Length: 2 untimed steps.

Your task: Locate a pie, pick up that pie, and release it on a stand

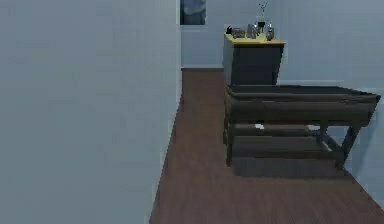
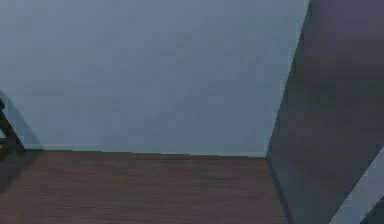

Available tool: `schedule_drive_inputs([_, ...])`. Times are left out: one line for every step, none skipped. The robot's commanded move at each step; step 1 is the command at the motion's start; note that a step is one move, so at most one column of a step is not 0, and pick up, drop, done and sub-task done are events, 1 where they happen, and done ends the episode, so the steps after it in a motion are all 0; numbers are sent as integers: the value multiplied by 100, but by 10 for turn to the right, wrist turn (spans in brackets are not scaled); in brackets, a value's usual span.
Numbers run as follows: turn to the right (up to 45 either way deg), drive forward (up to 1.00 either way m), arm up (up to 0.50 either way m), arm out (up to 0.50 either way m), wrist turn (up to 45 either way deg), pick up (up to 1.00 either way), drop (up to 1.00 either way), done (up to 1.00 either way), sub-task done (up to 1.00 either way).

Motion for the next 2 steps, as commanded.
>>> schedule_drive_inputs([0,100,0,0,0,0,0,0,0])
schedule_drive_inputs([0,100,0,0,0,0,0,0,0])
